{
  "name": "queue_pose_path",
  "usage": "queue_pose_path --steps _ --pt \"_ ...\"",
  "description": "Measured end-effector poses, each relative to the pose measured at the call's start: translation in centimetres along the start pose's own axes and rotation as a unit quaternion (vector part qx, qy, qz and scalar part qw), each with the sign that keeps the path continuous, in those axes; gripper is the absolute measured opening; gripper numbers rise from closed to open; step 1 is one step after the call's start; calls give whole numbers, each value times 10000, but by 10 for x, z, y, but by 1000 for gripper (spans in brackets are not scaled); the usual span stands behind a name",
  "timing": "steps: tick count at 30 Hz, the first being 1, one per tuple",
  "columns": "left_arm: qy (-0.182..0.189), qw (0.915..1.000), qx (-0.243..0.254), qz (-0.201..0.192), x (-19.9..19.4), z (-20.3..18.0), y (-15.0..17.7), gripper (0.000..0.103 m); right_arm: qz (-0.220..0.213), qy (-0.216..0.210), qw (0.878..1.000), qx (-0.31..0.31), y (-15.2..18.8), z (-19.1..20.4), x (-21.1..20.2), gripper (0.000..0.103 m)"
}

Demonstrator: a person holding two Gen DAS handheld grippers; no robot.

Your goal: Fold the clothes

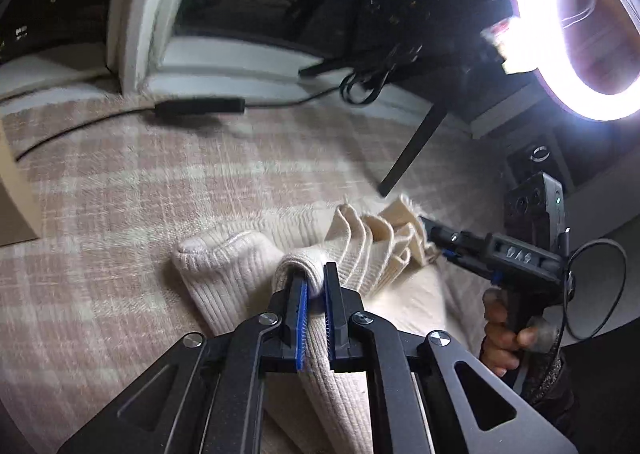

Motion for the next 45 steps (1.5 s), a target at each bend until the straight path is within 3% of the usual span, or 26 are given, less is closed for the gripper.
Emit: queue_pose_path --steps 2,4,5,6,7,11,13,16,21,26,27,28,29,33,36,40,43,45 --pt "160 9997 -157 57 -2 6 -4 9 -25 -222 9995 241 -2 -1 -9 20" --pt "179 9995 -260 1 -8 11 -7 13 -51 -443 9978 482 -4 -3 -19 34" --pt "159 9994 -302 -58 -12 13 -9 17 -63 -553 9966 603 -6 -3 -23 43" --pt "84 9994 -299 -179 -18 15 -11 28 -85 -667 9952 716 -7 -4 -29 52" --pt "-3 9992 -291 -268 -24 17 -12 30 -187 -808 9937 757 -8 -3 -37 54" --pt "-178 9979 -228 -573 -50 19 -6 30 -421 -608 9969 251 -4 9 -64 54" --pt "-245 9974 -195 -647 -63 14 12 30 -160 23 9987 -474 10 23 -65 54" --pt "-139 9982 -187 -546 -69 6 51 30 443 706 9845 -1546 52 42 -62 54" --pt "-55 10000 -9 -42 -50 -13 109 32 1058 913 9709 -1944 107 38 -69 54" --pt "-79 9999 95 -14 -30 -25 116 28 1100 595 9771 -1722 117 24 -71 54" --pt "-94 9999 107 -69 -28 -26 114 16 1051 568 9778 -1719 115 23 -71 49" --pt "-86 9998 131 -120 -29 -28 113 13 1007 543 9784 -1724 114 23 -71 40" --pt "-72 9997 159 -168 -31 -31 113 12 1007 530 9771 -1800 115 29 -73 21" --pt "-41 9983 359 -456 -57 -41 116 11 1007 475 9715 -2090 118 53 -81 15" --pt "-202 9988 403 -202 -45 -33 125 13 1044 297 9747 -1953 125 59 -101 15" --pt "-404 9989 186 127 -24 -19 123 26 1497 895 9679 -1810 126 33 -72 29" --pt "-670 9973 177 -240 -39 -16 103 29 1221 911 9686 -1965 108 39 -77 31" --pt "-845 9948 231 -512 -47 -15 81 32 878 1001 9662 -2208 92 47 -84 42"
Point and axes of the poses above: each gripper's, at about its wrist camera, not at the fingertips, and x roughly the way its jaws point, z to its left, y to its underside, the point moved 3 cm from there along x, roughly the way its jaws point, and after that the axes turned 14 degrees about -y, right-handed, at the moved point
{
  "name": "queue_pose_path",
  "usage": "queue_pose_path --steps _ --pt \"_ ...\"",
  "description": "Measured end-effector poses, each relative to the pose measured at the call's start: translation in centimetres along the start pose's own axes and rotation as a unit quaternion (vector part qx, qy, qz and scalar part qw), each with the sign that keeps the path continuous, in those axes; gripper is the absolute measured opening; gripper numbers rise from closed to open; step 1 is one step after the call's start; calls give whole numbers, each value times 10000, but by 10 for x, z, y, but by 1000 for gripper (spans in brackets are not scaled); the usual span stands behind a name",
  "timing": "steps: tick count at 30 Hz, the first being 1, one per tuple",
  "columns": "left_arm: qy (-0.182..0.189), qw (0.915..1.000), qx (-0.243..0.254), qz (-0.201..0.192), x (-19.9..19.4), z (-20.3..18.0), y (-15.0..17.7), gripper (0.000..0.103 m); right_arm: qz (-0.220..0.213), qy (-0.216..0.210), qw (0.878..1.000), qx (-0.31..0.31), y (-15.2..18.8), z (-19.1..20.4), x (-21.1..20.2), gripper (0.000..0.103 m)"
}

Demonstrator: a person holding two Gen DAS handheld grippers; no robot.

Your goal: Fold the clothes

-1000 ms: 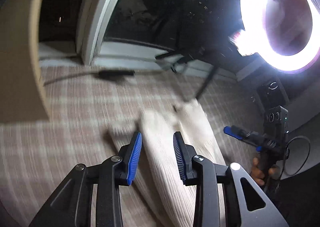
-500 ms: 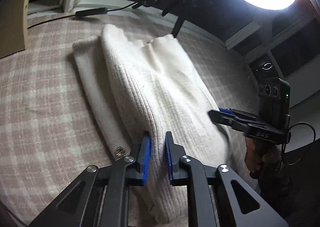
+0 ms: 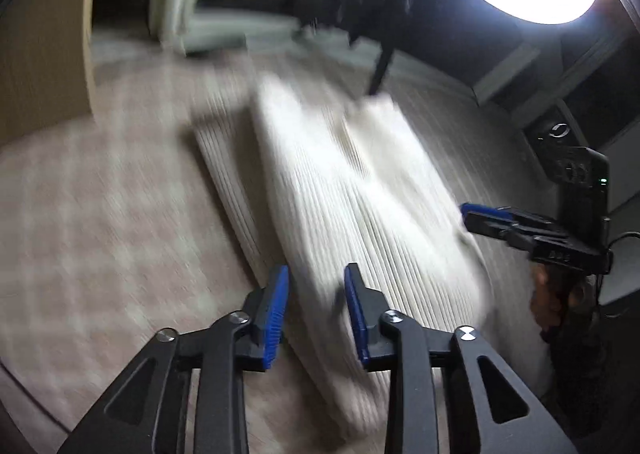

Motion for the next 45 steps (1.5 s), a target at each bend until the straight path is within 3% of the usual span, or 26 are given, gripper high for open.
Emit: queue_pose_path --steps 2,5,8,12,14,16,18,21,24,26,28,32,35,37,38,39,41,45 --pt "21 9998 9 -205 2 0 -24 32 -202 51 9997 -163 -19 -1 3 42" --pt "398 9985 174 -344 20 -6 -55 32 -291 17 9990 -340 -43 0 19 42" --pt "51 9993 370 -101 47 3 -67 30 -16 7 9995 -329 -54 -4 43 42" --pt "418 9991 11 -29 64 30 -78 30 -43 -114 9999 -89 -53 -20 48 42" --pt "676 9977 -52 -67 72 34 -88 31 88 103 9999 -55 -49 -30 61 42" --pt "682 9976 64 -44 86 33 -98 33 203 80 9998 31 -46 -36 69 42" --pt "298 9992 274 63 102 32 -102 36 173 109 9998 -59 -48 -35 71 42" --pt "266 9991 304 107 111 33 -107 35 267 311 9987 -306 -53 -31 72 42" --pt "-299 9980 564 41 100 22 -110 34 119 498 9979 -397 -63 -29 62 42" --pt "-416 9962 753 -132 87 9 -108 32 10 524 9975 -466 -69 -26 58 42" --pt "-485 9939 939 -309 74 -4 -106 37 49 469 9976 -513 -73 -26 62 41" --pt "-1226 9825 1400 -96 99 -8 -91 44 348 895 9926 -745 -71 -32 82 42" --pt "-1093 9892 975 -63 92 6 -91 45 269 1014 9911 -822 -73 -25 69 45" --pt "-1321 9864 970 -141 86 10 -95 47 183 1160 9888 -923 -76 -22 58 54" --pt "-1369 9852 1024 -144 85 9 -97 48 154 1216 9877 -967 -77 -21 53 67" --pt "-1355 9849 1073 -118 87 8 -97 50 169 1227 9876 -968 -79 -23 53 70" --pt "-1416 9836 1113 -18 94 7 -100 51 192 1240 9886 -838 -84 -31 57 70" --pt "-1463 9817 1220 56 110 7 -104 63 255 885 9952 -333 -89 -50 71 70"
Point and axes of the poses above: each gripper's, at about its wrist camera, not at the fingertips, and x roughly the way its jaws point, z to its left, y to its underside, the point moved 3 cm from there along x, roughly the way its jaws point, and after that the axes turned 14 degrees about -y, right-handed, at the moved point
